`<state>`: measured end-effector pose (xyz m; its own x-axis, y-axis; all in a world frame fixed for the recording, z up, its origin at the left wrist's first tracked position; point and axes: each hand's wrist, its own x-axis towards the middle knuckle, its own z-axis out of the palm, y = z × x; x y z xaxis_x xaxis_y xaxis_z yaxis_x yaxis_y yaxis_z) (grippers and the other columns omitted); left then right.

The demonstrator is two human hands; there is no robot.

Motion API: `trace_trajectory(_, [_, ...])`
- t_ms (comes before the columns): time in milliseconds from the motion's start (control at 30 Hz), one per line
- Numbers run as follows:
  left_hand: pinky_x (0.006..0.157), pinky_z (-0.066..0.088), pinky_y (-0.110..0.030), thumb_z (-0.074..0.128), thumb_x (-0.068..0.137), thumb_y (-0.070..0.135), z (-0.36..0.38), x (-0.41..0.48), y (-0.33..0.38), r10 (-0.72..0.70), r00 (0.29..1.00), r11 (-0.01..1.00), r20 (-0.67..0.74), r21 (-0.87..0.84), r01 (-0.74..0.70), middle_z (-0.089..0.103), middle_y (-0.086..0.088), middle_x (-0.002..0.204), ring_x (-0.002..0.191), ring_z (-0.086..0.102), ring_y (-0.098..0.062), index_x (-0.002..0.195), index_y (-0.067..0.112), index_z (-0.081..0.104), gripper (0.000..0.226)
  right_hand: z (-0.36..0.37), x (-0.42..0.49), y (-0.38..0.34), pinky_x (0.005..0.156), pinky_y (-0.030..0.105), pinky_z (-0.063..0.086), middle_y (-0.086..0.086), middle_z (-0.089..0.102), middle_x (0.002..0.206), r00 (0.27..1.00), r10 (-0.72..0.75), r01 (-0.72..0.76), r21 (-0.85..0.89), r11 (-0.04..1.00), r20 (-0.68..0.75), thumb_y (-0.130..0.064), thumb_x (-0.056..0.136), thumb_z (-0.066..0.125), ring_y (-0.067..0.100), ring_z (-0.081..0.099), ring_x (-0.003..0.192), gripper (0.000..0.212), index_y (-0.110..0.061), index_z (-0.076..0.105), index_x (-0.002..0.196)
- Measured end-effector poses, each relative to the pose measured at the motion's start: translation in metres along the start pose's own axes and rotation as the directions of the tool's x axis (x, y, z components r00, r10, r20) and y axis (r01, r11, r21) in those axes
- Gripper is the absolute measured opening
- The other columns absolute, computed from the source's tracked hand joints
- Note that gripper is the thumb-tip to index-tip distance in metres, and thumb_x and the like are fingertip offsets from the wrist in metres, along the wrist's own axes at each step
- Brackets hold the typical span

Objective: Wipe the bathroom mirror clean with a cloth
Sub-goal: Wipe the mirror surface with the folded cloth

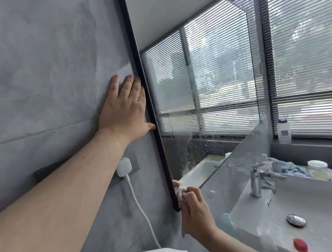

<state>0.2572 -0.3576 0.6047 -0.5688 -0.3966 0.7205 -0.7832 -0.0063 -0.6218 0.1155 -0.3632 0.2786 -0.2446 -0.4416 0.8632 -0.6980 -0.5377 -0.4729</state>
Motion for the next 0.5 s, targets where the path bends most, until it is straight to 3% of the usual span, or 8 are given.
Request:
trace_trajectory(67, [0.121,0.000,-0.055,0.041,0.075,0.086,0.000,0.000,0.000,-0.002,1.000,1.000,-0.001,-0.003,0.002,0.021,-0.014,0.162,0.151,0.013,-0.029,0.153,0.004,0.025,0.115,-0.004,-0.009,0.005,0.076,0.006,0.039,-0.024,0.041,0.109,0.999,0.015,-0.015,0.008,1.000,0.042,-0.011,0.092,0.061,-0.007,0.052,0.089,0.016,-0.022,0.049,0.090])
trace_trajectory(200, [0.121,0.000,-0.055,0.041,0.074,0.086,0.000,0.000,0.000,-0.001,1.000,1.000,0.004,-0.007,0.001,0.022,-0.014,0.162,0.151,0.013,-0.029,0.153,0.004,0.024,0.115,-0.007,0.001,0.002,0.076,0.007,0.039,-0.027,0.038,0.105,0.997,0.030,-0.030,-0.002,1.000,0.072,-0.015,0.092,0.057,-0.016,0.046,0.085,0.015,-0.026,0.048,0.088])
trace_trajectory(333, [0.121,0.000,-0.055,0.041,0.075,0.086,0.001,0.001,0.000,-0.003,1.000,1.000,0.002,-0.004,0.003,0.021,-0.014,0.162,0.151,0.013,-0.029,0.153,0.004,0.024,0.115,-0.004,0.052,-0.026,0.079,0.011,0.042,-0.016,0.044,0.104,0.999,-0.030,0.032,0.048,0.998,-0.033,0.001,0.085,0.060,0.000,0.049,0.085,0.023,-0.020,0.053,0.088])
trace_trajectory(400, [0.122,0.000,-0.055,0.040,0.075,0.086,0.001,0.001,0.000,-0.002,1.000,1.000,0.004,0.002,0.002,0.020,-0.014,0.162,0.151,0.013,-0.029,0.153,0.004,0.023,0.115,-0.006,0.090,-0.041,0.080,0.015,0.046,-0.007,0.051,0.105,0.995,-0.049,0.057,0.083,0.995,-0.090,-0.001,0.086,0.061,0.007,0.053,0.089,0.012,-0.013,0.062,0.088])
trace_trajectory(500, [0.122,0.000,-0.055,0.038,0.075,0.087,0.002,0.001,0.000,-0.003,1.000,1.000,0.009,0.007,0.003,0.018,-0.014,0.163,0.152,0.011,-0.029,0.154,0.004,0.020,0.115,-0.017,0.148,-0.052,0.077,0.015,0.044,-0.002,0.058,0.106,0.990,0.028,-0.018,0.076,0.997,-0.135,-0.009,0.092,0.064,0.009,0.056,0.090,0.007,-0.009,0.070,0.093])
